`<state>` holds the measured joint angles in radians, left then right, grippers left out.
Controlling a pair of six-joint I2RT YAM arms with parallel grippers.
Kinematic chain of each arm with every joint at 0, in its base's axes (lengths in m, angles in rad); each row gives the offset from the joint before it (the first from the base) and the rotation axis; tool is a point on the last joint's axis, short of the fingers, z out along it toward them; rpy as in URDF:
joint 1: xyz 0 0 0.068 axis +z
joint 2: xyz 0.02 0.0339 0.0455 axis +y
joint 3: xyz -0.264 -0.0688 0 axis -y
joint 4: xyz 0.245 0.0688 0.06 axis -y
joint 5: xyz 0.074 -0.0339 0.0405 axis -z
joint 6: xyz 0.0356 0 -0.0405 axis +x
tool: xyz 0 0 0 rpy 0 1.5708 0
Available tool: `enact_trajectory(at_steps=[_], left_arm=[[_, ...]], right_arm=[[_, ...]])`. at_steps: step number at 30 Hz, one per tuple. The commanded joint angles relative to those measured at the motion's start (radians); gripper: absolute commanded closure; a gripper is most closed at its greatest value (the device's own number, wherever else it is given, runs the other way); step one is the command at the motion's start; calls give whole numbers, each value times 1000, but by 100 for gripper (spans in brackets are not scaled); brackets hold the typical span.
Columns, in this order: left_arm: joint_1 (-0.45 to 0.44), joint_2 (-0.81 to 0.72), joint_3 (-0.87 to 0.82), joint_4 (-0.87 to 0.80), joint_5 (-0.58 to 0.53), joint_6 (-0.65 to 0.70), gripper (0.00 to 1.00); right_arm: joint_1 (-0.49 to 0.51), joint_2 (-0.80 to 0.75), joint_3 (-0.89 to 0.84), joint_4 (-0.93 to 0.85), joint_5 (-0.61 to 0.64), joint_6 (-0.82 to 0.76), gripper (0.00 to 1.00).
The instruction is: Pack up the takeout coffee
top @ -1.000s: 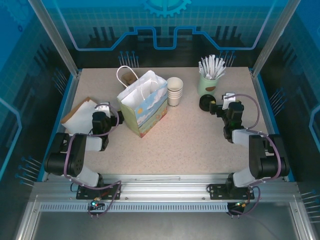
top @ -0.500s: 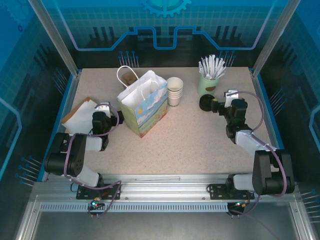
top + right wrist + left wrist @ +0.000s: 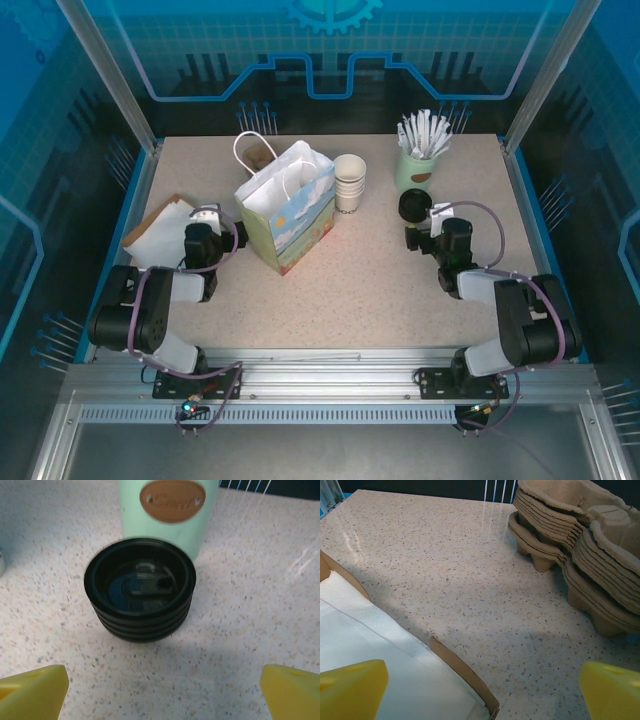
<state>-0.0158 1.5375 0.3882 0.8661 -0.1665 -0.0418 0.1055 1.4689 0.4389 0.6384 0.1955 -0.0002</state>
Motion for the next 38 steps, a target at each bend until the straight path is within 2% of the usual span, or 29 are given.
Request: enact_trajectory(at_steps=[1, 38], left_arm=[[6, 4, -7, 37, 17, 22, 1], [-10, 7, -3, 34, 11, 39, 1]], right_arm=[[-32, 29, -20, 129, -29, 22, 0], [-24, 34, -23, 145, -25, 14, 0]])
